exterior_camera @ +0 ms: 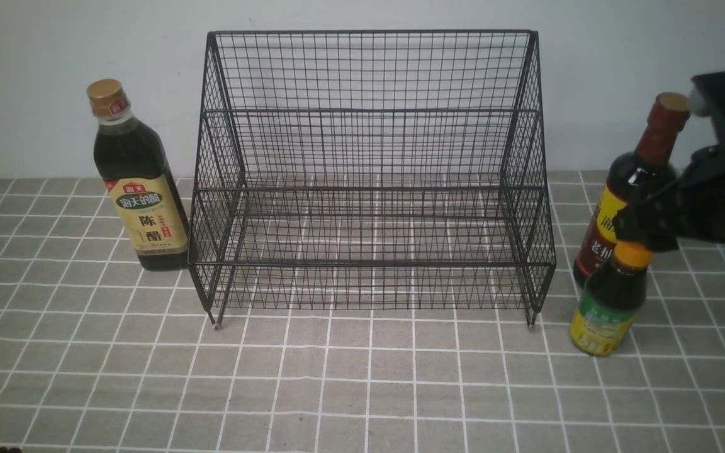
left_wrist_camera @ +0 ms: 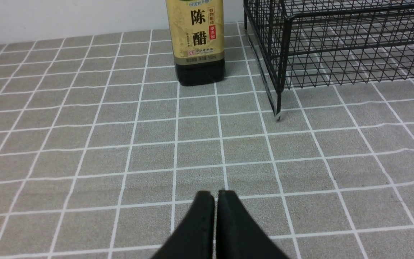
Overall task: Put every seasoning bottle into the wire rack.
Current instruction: Use the right arm to grab the condiment bottle closest to it, then use the right arm to put the condiment bottle back on the shelf
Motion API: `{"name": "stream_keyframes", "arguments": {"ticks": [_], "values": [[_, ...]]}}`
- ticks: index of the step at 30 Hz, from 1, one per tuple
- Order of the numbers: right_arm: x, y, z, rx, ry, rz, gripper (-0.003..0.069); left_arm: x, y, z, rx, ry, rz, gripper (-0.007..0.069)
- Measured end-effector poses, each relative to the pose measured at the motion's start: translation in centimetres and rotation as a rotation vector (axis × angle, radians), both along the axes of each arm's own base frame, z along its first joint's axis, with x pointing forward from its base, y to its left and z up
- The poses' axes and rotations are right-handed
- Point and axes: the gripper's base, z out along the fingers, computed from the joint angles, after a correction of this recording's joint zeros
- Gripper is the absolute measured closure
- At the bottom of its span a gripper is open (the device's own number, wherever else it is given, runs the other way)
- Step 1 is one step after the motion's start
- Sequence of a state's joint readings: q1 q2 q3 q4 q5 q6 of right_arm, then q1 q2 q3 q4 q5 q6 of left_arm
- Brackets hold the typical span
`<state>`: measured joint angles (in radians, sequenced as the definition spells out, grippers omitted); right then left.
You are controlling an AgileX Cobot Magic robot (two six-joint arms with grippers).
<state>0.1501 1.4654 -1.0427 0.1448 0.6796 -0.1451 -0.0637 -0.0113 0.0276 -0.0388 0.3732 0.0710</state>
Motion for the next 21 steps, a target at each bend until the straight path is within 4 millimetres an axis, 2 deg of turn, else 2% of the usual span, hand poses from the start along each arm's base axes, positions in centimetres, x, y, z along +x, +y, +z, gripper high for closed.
{"name": "stream_keyframes", "arguments": {"ticks": [5, 9, 12, 16, 21], "values": [[0.7, 0.1, -1.6, -0.009, 0.050, 0.000, 0.0237, 0.0, 0.0, 0.0, 0.000, 0.000, 0.000, 0.0631], [0.8, 0.2, -1.9, -0.008, 0.063, 0.004, 0.0372, 0.0, 0.0, 0.0, 0.000, 0.000, 0.000, 0.0631], [0.4, 0.2, -1.6, -0.019, 0.071, 0.021, 0.0362, 0.0, 0.0, 0.0, 0.000, 0.000, 0.000, 0.0631], [-1.0, 0.0, -0.3, -0.034, 0.092, 0.040, 0.0362, 0.0, 0.0, 0.0, 0.000, 0.000, 0.000, 0.0631], [-4.5, -0.4, 3.9, -0.037, 0.013, 0.090, 0.0362, 0.0, 0.0, 0.0, 0.000, 0.000, 0.000, 0.0631]]}}
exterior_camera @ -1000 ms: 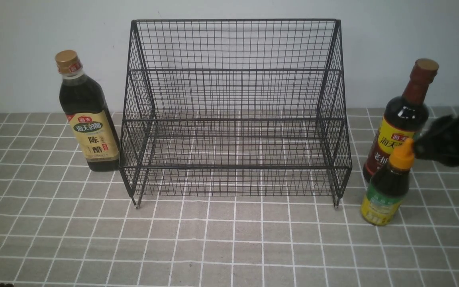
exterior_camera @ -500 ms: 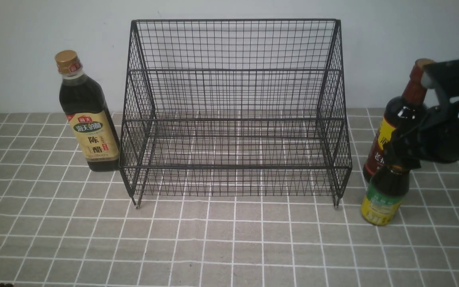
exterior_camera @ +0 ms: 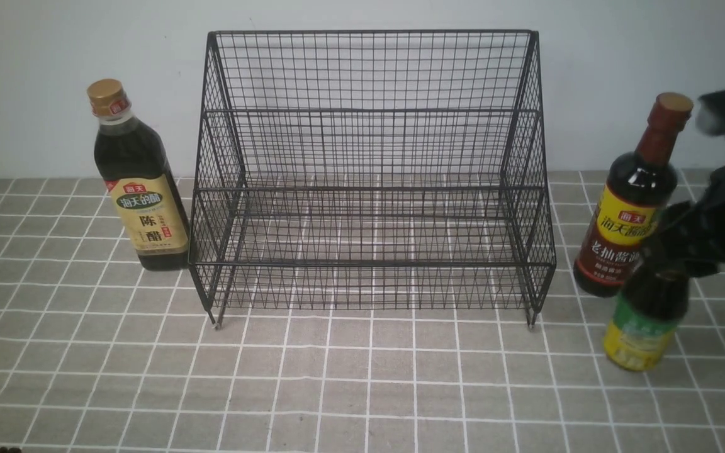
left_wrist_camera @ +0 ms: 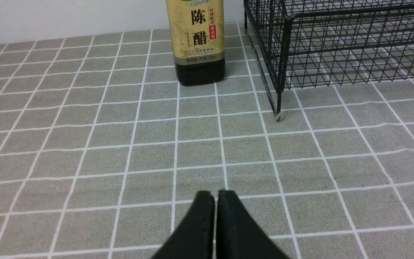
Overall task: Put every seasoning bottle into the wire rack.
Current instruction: Use the right arm to put the condiment bottle back on the shelf
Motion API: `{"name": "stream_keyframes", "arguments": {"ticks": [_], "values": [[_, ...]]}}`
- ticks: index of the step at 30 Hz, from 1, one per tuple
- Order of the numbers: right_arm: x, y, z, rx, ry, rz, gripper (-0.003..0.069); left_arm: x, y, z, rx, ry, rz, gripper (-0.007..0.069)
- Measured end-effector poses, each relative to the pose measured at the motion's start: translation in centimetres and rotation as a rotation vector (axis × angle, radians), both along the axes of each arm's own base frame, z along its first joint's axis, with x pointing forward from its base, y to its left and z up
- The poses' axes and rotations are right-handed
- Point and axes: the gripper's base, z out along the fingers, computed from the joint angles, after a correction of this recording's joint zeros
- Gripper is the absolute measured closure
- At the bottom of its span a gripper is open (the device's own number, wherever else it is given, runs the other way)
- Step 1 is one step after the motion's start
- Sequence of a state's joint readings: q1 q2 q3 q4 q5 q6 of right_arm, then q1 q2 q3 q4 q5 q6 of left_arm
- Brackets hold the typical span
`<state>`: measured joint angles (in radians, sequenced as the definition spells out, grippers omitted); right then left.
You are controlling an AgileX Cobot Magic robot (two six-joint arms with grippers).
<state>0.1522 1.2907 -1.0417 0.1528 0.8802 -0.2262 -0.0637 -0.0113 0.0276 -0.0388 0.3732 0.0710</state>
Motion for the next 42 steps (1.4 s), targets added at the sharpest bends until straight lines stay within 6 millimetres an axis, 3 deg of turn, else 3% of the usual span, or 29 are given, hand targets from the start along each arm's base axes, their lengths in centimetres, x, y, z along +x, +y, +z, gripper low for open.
{"name": "stream_keyframes", "arguments": {"ticks": [4, 8, 12, 17, 23, 25, 29, 42], "values": [[-2.8, 0.3, 3.5, 0.065, -0.123, 0.062, 0.0362, 0.0, 0.0, 0.0, 0.000, 0.000, 0.000, 0.0631], [-3.5, 1.3, 5.7, 0.114, -0.163, 0.159, 0.0362, 0.0, 0.0, 0.0, 0.000, 0.000, 0.000, 0.0631], [-3.1, 3.0, 7.4, 0.135, -0.208, 0.244, 0.0362, 0.0, 0.0, 0.0, 0.000, 0.000, 0.000, 0.0631], [-1.1, 6.2, 8.8, 0.132, -0.255, 0.350, 0.0362, 0.0, 0.0, 0.0, 0.000, 0.000, 0.000, 0.0631], [2.3, 8.3, 8.2, 0.111, -0.244, 0.371, 0.0362, 0.0, 0.0, 0.0, 0.000, 0.000, 0.000, 0.0631], [4.2, 8.9, 7.3, 0.094, -0.224, 0.361, 0.0362, 0.0, 0.0, 0.0, 0.000, 0.000, 0.000, 0.0631], [6.0, 9.4, 5.6, 0.068, -0.198, 0.355, 0.0362, 0.0, 0.0, 0.0, 0.000, 0.000, 0.000, 0.0631], [8.6, 10.3, 2.4, 0.072, -0.159, 0.319, 0.0362, 0.0, 0.0, 0.0, 0.000, 0.000, 0.000, 0.0631]]}}
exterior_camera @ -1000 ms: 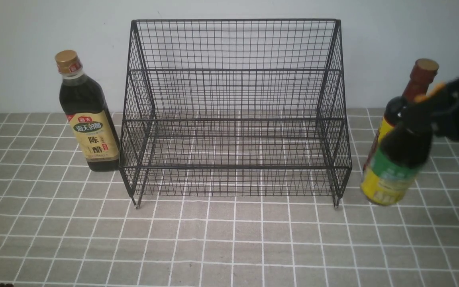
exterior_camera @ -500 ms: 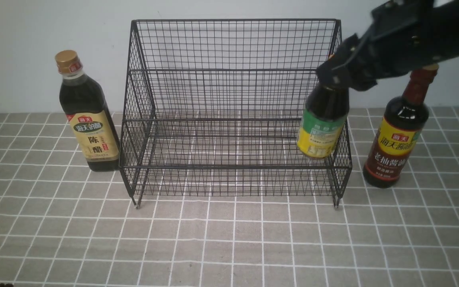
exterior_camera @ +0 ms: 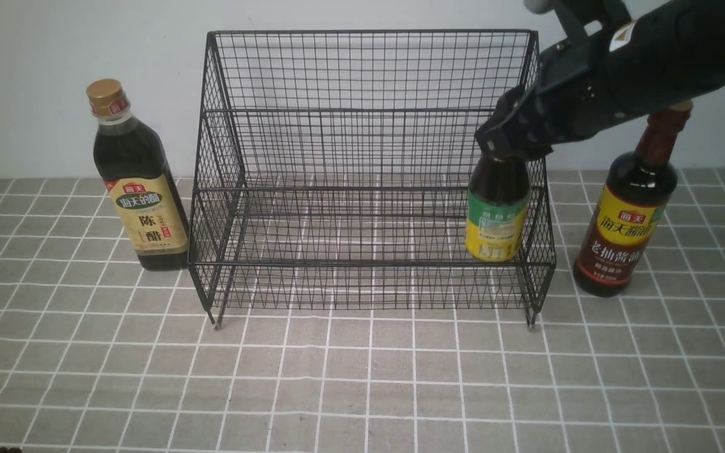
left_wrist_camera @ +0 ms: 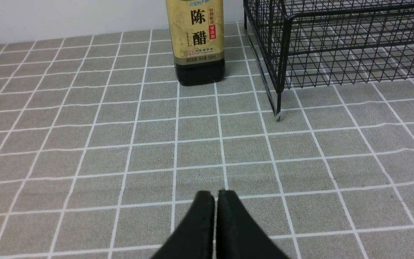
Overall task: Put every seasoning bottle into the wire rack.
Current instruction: Use the right arm to put the condiment bottle back on the shelf
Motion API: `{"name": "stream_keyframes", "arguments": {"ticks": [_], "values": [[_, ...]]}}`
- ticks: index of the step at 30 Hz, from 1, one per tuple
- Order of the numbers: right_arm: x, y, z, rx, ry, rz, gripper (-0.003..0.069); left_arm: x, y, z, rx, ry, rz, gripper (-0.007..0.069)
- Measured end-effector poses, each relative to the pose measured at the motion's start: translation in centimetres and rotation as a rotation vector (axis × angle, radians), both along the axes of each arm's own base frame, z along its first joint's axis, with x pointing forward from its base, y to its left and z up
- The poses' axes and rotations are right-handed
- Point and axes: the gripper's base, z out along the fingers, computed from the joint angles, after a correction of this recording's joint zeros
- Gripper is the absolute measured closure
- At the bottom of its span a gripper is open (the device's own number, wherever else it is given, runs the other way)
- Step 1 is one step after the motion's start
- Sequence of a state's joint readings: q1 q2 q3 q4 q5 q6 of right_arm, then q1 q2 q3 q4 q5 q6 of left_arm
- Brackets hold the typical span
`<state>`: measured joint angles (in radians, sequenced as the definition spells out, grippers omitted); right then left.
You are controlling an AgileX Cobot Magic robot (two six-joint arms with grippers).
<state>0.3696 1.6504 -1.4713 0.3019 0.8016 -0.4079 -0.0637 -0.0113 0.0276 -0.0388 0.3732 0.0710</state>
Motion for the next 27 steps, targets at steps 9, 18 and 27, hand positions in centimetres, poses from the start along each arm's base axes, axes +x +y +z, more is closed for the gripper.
{"name": "stream_keyframes", "arguments": {"ticks": [9, 18, 27], "values": [[1.4, 0.6, -3.6, -0.011, 0.139, -0.033, 0.0362, 0.0, 0.0, 0.0, 0.000, 0.000, 0.000, 0.0631], [1.1, 0.6, -3.8, -0.017, 0.190, -0.041, 0.0319, 0.0, 0.0, 0.0, 0.000, 0.000, 0.000, 0.0631], [-2.4, -1.1, 2.3, 0.028, 0.081, -0.084, 0.0174, 0.0, 0.0, 0.0, 0.000, 0.000, 0.000, 0.0631]]}}
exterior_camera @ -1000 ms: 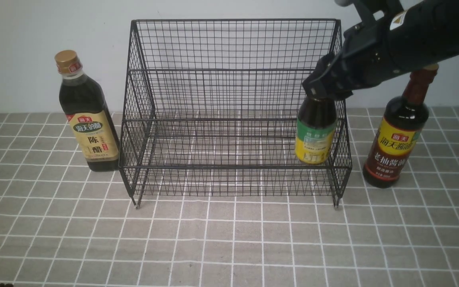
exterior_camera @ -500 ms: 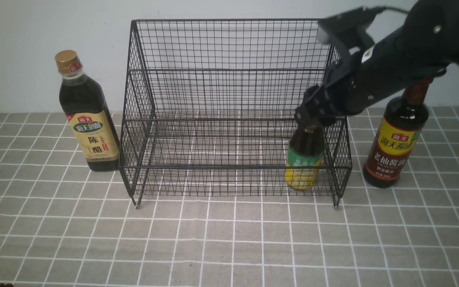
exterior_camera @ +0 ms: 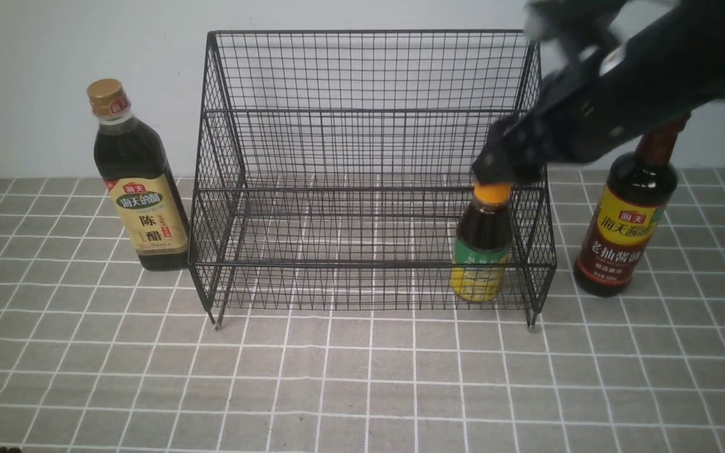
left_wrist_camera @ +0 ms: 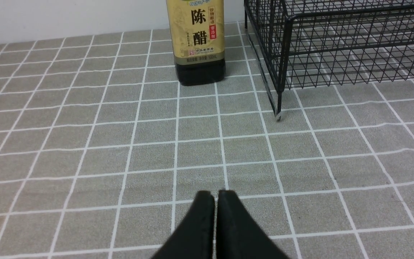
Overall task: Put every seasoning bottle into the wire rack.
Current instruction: Use the right arm to put the condiment bottle back on the shelf, then use the right arm to grab the condiment bottle closest to it
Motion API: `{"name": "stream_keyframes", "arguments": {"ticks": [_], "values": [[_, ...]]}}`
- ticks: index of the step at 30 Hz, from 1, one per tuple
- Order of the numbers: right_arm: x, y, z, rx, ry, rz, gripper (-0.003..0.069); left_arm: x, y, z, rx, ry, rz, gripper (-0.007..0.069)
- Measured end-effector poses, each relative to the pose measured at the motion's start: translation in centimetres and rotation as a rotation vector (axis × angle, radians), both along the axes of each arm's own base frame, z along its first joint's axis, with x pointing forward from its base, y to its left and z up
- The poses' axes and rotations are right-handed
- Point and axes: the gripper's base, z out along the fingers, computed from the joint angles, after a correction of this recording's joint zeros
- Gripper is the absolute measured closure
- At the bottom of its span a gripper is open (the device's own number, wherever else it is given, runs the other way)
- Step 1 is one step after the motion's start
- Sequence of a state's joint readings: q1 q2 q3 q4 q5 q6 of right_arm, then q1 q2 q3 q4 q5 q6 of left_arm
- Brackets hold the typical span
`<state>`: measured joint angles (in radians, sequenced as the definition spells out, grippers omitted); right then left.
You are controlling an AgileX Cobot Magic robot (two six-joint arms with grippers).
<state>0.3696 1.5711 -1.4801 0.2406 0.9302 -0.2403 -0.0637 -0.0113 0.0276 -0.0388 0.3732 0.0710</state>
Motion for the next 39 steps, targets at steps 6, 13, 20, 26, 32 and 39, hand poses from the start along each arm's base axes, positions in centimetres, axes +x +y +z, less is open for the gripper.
{"name": "stream_keyframes", "arguments": {"ticks": [6, 13, 20, 26, 32, 39], "values": [[-3.5, -3.1, 5.4, -0.046, -0.187, -0.110, 0.0168, 0.0, 0.0, 0.0, 0.000, 0.000, 0.000, 0.0631], [-3.5, -9.2, 6.6, -0.089, -0.203, -0.433, 0.0167, 0.0, 0.0, 0.0, 0.000, 0.000, 0.000, 0.0631], [0.0, -10.1, 3.3, -0.060, -0.088, -0.473, 0.0167, 0.0, 0.0, 0.0, 0.000, 0.000, 0.000, 0.0631], [2.4, -9.6, 1.1, -0.051, -0.072, -0.461, 0.0167, 0.0, 0.0, 0.0, 0.000, 0.000, 0.000, 0.0631], [4.2, -9.5, -1.2, -0.069, -0.034, -0.472, 0.0167, 0.0, 0.0, 0.0, 0.000, 0.000, 0.000, 0.0631], [5.6, -9.5, -3.5, -0.117, 0.011, -0.481, 0.0188, 0.0, 0.0, 0.0, 0.000, 0.000, 0.000, 0.0631]]}}
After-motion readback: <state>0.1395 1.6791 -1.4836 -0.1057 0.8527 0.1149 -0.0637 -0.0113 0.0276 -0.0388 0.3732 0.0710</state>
